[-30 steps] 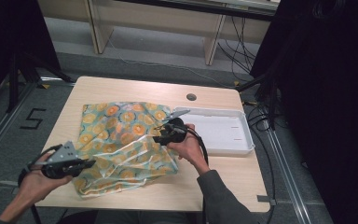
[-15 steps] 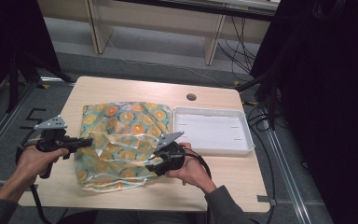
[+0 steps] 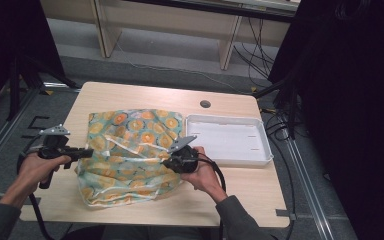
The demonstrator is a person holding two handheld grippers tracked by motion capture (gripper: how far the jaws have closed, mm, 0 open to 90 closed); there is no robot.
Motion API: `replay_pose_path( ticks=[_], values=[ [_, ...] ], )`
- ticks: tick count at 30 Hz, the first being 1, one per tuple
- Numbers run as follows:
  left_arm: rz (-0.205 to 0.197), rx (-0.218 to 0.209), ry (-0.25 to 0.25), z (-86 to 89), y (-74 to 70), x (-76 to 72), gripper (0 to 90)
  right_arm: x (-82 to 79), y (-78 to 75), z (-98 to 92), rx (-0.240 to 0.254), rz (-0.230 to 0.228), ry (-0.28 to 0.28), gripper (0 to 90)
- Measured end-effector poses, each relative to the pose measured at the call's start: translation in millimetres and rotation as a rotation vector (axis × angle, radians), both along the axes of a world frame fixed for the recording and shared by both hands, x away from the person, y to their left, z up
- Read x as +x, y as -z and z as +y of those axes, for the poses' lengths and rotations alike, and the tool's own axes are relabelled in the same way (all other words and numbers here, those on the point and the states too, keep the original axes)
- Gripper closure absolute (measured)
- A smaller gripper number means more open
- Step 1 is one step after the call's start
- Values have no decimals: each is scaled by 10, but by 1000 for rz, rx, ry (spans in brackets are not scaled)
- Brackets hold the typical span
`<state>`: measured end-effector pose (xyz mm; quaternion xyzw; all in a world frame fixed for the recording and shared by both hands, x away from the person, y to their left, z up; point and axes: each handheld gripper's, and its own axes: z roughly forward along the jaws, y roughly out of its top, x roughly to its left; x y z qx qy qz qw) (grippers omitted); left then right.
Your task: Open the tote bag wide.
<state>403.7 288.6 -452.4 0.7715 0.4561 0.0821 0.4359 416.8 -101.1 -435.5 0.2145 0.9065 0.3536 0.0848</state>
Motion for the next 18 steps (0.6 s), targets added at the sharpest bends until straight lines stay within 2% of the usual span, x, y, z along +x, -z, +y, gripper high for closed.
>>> replay_pose_path(
  ticks=[1, 2, 3, 4, 5, 6, 8, 9, 10, 11, 12, 13, 14, 15, 16, 17, 18],
  values=[
    [29, 12, 2, 11, 87, 17, 824, 0, 0, 0, 0, 0, 0, 900],
    [92, 103, 21, -2, 224, 16, 727, 76, -37, -8, 31, 13, 21, 900],
    [92, 103, 21, -2, 224, 16, 674, 76, -37, -8, 31, 13, 21, 900],
    [81, 96, 2, -2, 179, -27, 613, 140, -23, -4, 60, 22, 26, 900],
    [81, 96, 2, -2, 179, -27, 549, 161, -23, -2, 55, 24, 33, 900],
    [63, 94, -19, 17, 31, -107, 475, 180, -15, -3, 66, 38, 37, 900],
    [30, 182, 4, 38, -142, -235, 350, 215, -10, -15, 74, 45, 29, 900],
    [30, 182, 4, 38, -142, -235, 324, 215, -10, -15, 74, 45, 29, 900],
    [-10, 272, 21, 52, -322, -383, 303, 224, -30, -40, 84, 56, 28, 900],
    [-10, 272, 21, 52, -322, -383, 291, 224, -30, -40, 84, 56, 28, 900],
    [-26, 293, 26, 29, -393, -453, 290, 228, -50, -59, 101, 57, 29, 900],
    [-68, 301, 29, -21, -431, -525, 289, 226, -61, -59, 110, 54, 33, 900],
    [-120, 339, 85, -146, -446, -617, 291, 210, -77, -54, 115, 68, 52, 900],
    [-120, 339, 85, -146, -446, -617, 296, 210, -77, -54, 115, 68, 52, 900],
    [-138, 348, 100, -222, -405, -630, 294, 210, -112, -55, 117, 51, 27, 900],
    [-145, 350, 106, -296, -340, -623, 294, 210, -112, -55, 117, 51, 27, 900],
    [-145, 366, 123, -414, -181, -561, 290, 189, -162, -46, 148, 55, 22, 900]
  ],
)
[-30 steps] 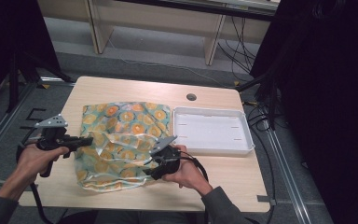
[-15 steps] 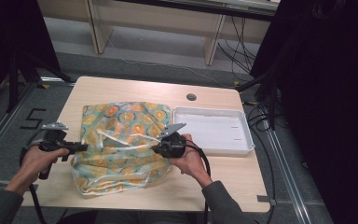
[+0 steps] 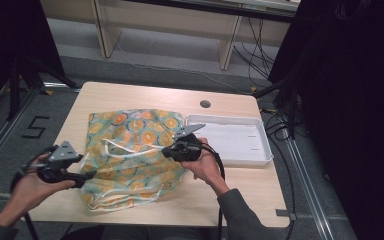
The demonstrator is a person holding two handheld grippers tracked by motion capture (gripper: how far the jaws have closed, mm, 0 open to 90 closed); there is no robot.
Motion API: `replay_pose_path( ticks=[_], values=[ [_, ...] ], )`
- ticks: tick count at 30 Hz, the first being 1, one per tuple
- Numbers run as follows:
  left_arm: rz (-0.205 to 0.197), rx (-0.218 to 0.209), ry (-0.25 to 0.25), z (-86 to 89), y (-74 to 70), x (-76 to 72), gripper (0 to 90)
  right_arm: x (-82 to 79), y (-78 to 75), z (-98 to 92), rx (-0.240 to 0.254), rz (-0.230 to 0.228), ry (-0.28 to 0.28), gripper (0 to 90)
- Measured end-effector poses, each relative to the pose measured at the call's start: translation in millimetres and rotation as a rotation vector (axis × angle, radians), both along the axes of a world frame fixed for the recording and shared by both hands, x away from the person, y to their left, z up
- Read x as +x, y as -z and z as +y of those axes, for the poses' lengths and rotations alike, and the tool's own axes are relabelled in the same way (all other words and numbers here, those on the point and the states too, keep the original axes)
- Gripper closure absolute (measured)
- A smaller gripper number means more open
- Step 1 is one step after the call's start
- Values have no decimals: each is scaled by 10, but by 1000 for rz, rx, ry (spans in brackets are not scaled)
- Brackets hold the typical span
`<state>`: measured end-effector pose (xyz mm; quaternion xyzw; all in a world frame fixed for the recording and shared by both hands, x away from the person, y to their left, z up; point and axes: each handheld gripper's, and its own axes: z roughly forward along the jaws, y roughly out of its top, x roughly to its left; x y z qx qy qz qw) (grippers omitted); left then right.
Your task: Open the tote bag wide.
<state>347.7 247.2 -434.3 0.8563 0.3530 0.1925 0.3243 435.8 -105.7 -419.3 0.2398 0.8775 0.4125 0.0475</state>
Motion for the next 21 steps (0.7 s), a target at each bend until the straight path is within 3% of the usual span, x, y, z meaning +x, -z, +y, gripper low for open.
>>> replay_pose_path(
  ticks=[2, 3, 4, 5, 6, 7, 10, 11, 12, 14, 15, 16, 17, 18, 19, 21],
  values=[
    [12, 69, -5, -98, 143, 77, 257, -23, -69, -7, 24, 7, 0, 900],
    [12, 69, -5, -98, 143, 77, 247, -23, -69, -7, 24, 7, 0, 900],
    [-39, 106, 23, -126, 201, 143, 241, -48, -126, -9, 42, 7, 0, 900],
    [-46, 118, 13, -158, 263, 168, 241, -48, -126, -9, 42, 7, 0, 900],
    [-27, 202, 19, -204, 361, 207, 292, -55, -171, -13, 76, 0, -2, 900],
    [-32, 238, 23, -227, 397, 230, 371, -55, -192, -23, 65, 2, -8, 900],
    [-15, 230, 27, -245, 404, 257, 779, -72, -209, -34, 50, -4, -5, 900],
    [-16, 207, 38, -252, 373, 240, 779, -72, -209, -34, 50, -4, -5, 900],
    [-39, 232, 65, -244, 243, 187, 872, -97, -210, -63, 69, -16, -5, 900],
    [-40, 210, 111, -218, 100, 90, 883, -152, -225, -107, 59, 10, -14, 900],
    [-40, 210, 111, -218, 100, 90, 886, -152, -225, -107, 59, 10, -14, 900],
    [-30, 172, 154, -177, -9, -29, 887, -232, -251, -176, 66, 13, -18, 900],
    [-30, 172, 154, -177, -9, -29, 888, -232, -251, -176, 66, 13, -18, 900],
    [-6, 109, 180, -145, -99, -150, 888, -309, -305, -236, 93, 27, -30, 900],
    [-6, 109, 180, -145, -99, -150, 889, -309, -305, -236, 93, 27, -30, 900],
    [19, 85, 230, -105, -182, -248, 888, -363, -394, -263, 93, 18, -48, 900]
  ],
)
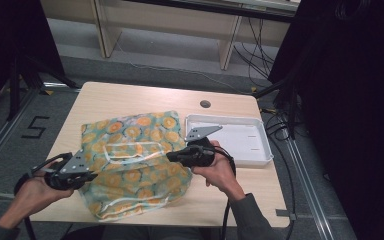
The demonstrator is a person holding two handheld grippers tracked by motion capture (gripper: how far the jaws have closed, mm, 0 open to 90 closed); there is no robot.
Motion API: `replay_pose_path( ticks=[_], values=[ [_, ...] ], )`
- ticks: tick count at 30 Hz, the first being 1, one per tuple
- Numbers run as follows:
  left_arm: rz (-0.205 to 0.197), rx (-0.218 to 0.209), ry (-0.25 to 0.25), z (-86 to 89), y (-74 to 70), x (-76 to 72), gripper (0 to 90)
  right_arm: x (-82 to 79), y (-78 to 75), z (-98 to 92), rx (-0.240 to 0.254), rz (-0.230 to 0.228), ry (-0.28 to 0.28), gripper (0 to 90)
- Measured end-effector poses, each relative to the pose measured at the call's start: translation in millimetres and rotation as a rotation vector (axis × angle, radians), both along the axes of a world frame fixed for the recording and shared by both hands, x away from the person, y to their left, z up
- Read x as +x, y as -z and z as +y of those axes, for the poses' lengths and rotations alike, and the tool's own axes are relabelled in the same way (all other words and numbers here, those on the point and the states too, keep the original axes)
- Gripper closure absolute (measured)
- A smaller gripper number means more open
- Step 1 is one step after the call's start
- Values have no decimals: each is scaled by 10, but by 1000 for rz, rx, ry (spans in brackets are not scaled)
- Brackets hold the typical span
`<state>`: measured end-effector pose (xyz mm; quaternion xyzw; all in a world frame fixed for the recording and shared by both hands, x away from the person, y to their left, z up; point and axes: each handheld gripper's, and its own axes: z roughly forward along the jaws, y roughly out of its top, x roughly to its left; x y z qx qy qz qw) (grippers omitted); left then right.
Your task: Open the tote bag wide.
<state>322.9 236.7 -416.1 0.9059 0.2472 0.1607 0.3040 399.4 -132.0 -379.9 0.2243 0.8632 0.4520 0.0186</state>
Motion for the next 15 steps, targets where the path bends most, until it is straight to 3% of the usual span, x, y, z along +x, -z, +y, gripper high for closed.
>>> replay_pose_path(
  ticks=[3, 4, 6, 7, 8, 9, 10, 11, 12, 15],
  values=[
    [32, -22, 13, 58, -70, -7, 885, -8, -110, 54, 15, -42, -16, 900],
    [34, -41, 12, 111, -102, 73, 880, 49, -150, 118, -5, -78, -14, 900],
    [65, -75, -21, 175, -119, 198, 871, 167, -163, 199, -32, -125, 8, 900],
    [65, -75, -21, 175, -119, 198, 869, 167, -163, 199, -32, -125, 8, 900],
    [75, -85, -52, 198, -120, 261, 869, 245, -149, 245, -32, -139, 25, 900],
    [73, -99, -95, 226, -108, 417, 864, 439, -71, 363, -103, -179, 79, 900],
    [73, -99, -95, 226, -108, 417, 864, 439, -71, 363, -103, -179, 79, 900],
    [82, -105, -121, 224, -82, 514, 865, 639, 59, 472, -144, -210, 114, 900],
    [90, -118, -141, 215, -57, 568, 864, 706, 113, 505, -156, -213, 132, 900],
    [122, -94, -169, 236, 48, 809, 865, 847, 263, 585, -202, -201, 163, 900]
  ],
)
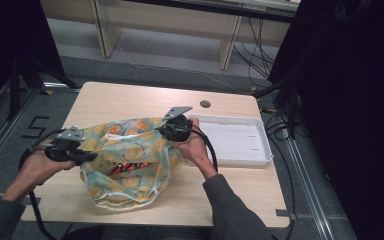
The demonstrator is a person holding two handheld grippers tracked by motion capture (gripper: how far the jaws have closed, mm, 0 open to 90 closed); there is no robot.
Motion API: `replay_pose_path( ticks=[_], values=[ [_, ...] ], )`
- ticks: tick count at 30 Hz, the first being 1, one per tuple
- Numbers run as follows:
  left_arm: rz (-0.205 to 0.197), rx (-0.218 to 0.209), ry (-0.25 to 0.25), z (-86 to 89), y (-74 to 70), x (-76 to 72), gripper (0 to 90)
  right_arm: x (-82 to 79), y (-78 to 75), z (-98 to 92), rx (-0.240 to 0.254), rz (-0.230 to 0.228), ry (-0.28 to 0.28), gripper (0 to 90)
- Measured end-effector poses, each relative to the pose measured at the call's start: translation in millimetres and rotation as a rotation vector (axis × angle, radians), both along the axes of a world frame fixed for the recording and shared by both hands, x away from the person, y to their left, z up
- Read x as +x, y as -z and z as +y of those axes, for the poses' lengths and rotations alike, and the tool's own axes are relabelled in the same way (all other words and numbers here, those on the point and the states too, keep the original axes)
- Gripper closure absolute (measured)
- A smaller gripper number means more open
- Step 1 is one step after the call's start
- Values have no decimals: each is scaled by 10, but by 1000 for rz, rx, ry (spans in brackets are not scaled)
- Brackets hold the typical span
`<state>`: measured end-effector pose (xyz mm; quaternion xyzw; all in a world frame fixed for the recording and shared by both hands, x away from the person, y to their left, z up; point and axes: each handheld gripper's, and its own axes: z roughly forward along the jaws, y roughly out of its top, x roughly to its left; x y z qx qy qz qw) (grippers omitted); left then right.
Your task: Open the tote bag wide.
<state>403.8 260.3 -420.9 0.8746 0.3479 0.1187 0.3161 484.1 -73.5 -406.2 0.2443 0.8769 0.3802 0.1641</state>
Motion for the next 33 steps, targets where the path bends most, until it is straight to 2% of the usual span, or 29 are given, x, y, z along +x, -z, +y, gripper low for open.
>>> replay_pose_path(
  ticks=[1, 2, 3, 5, 7, 8, 9, 10, 11, 13, 14, 15, 16, 17, 18, 19, 20, 21, 22, 23, 24, 25, 27, 28, 29, 30, 31, 32, 33],
  values=[
    [29, -9, -35, 18, 106, 125, 864, 119, 139, 34, -52, 17, -10, 900],
    [38, -11, -57, 23, 159, 168, 864, 163, 206, 38, -61, 22, -14, 900],
    [38, -11, -57, 23, 159, 168, 864, 163, 206, 38, -61, 22, -14, 900],
    [62, -12, -75, 32, 258, 223, 867, 198, 334, 34, -73, 66, -11, 900],
    [76, -5, -80, 22, 310, 229, 870, 202, 343, 16, -79, 61, -18, 885],
    [67, 6, -80, 27, 325, 227, 872, 148, 283, -25, -60, 98, 11, 815],
    [59, -9, -87, 29, 337, 225, 872, 148, 283, -25, -60, 98, 11, 815],
    [71, -11, -96, 33, 329, 225, 874, 119, 251, -41, -51, 94, 19, 798],
    [78, -6, -99, 39, 322, 226, 878, 21, 80, -107, -20, 95, 6, 744],
    [84, -2, -102, 35, 322, 219, 879, -15, 23, -137, -18, 75, 6, 727],
    [89, 6, -98, 36, 317, 220, 879, -92, -74, -178, 14, 76, 4, 707],
    [85, 0, -105, 33, 319, 225, 880, -179, -150, -204, 70, 101, 1, 700],
    [73, -19, -114, 27, 334, 226, 881, -279, -237, -236, 71, 85, -18, 697],
    [74, -21, -117, 25, 337, 226, 881, -369, -305, -261, 40, 69, -30, 690],
    [73, -18, -116, 26, 340, 223, 882, -437, -337, -270, 34, 71, -22, 676],
    [90, 0, -110, 32, 322, 221, 882, -523, -375, -295, 26, 72, -13, 655],
    [96, 1, -109, 35, 317, 223, 882, -690, -381, -330, 27, 110, -7, 582],
    [96, 1, -109, 35, 317, 223, 882, -690, -381, -330, 27, 110, -7, 582],
    [97, -4, -110, 34, 318, 224, 882, -749, -389, -347, 14, 131, 17, 568],
    [98, -5, -111, 32, 319, 222, 882, -840, -340, -363, -15, 126, 39, 505],
    [89, -11, -114, 24, 319, 219, 881, -867, -306, -360, -26, 134, 52, 482],
    [72, -31, -122, 15, 331, 217, 881, -876, -266, -341, -12, 155, 62, 467],
    [77, -26, -120, 14, 317, 217, 880, -864, -222, -318, 2, 164, 61, 459],
    [84, -20, -117, 11, 306, 214, 880, -821, -125, -258, -29, 167, 91, 444],
    [70, -27, -120, 7, 313, 206, 880, -821, -125, -258, -29, 167, 91, 444],
    [64, -26, -117, 13, 309, 201, 880, -772, -39, -236, -73, 167, 110, 600],
    [85, -16, -118, 48, 277, 199, 880, -741, 13, -253, -112, 146, 117, 726],
    [85, -16, -118, 48, 277, 199, 880, -700, 64, -288, -145, 129, 114, 791],
    [70, -32, -128, 67, 287, 199, 880, -700, 64, -288, -145, 129, 114, 791]
  ],
)
